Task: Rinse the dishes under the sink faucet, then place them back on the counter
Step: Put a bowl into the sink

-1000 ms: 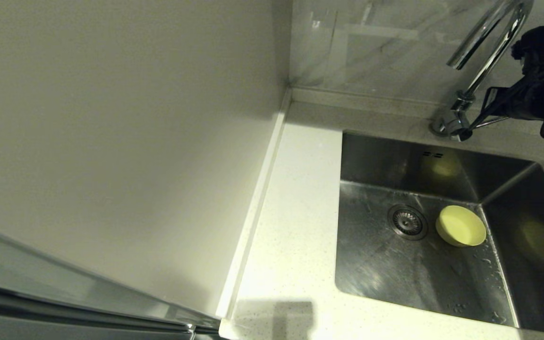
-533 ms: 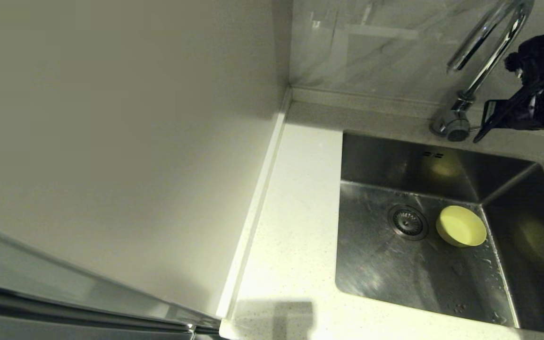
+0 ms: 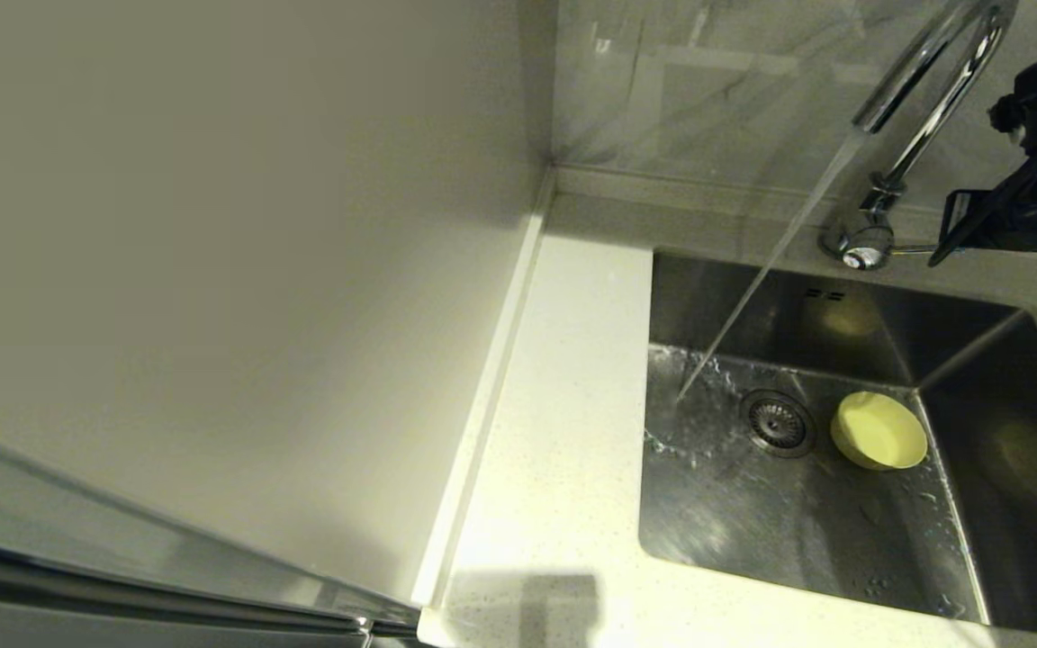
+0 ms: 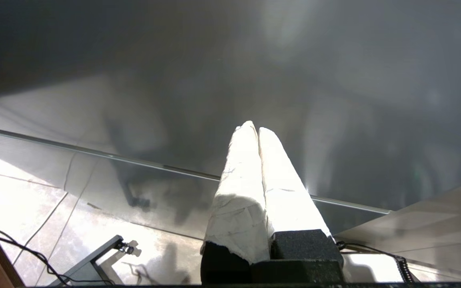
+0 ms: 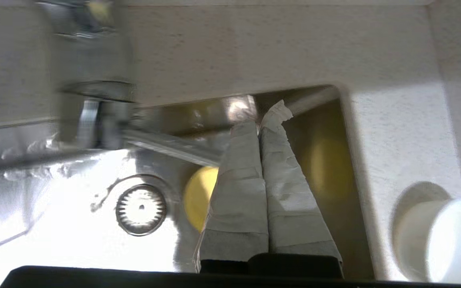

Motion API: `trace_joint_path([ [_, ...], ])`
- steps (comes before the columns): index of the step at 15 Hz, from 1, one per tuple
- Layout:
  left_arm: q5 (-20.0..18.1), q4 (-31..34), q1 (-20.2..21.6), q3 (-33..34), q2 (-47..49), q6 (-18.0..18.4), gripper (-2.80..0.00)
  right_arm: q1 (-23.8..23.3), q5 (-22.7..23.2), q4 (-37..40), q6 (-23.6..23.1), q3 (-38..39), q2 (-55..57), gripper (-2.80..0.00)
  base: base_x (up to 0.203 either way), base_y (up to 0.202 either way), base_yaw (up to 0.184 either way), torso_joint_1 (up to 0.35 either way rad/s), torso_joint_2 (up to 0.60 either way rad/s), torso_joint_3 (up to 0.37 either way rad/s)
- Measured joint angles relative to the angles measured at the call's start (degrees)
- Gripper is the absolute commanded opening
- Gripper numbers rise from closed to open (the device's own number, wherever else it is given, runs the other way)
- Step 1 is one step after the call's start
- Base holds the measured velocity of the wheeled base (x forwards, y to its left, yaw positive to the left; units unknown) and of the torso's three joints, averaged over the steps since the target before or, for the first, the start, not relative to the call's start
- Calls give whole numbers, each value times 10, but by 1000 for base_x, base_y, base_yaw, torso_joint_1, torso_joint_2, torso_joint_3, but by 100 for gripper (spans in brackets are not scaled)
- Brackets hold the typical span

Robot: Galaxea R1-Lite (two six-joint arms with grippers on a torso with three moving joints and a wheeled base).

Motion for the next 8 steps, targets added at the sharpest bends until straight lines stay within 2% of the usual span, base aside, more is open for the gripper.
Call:
trace_joint_path([
  [4,0,0,0,0,0,0,-280,-1,0,0,1,5,-6,-280,0,0,0,0,0,0],
  [8,0,0,0,0,0,0,-280,3,12,3,-9,49,-33,-280,0,0,0,0,0,0],
])
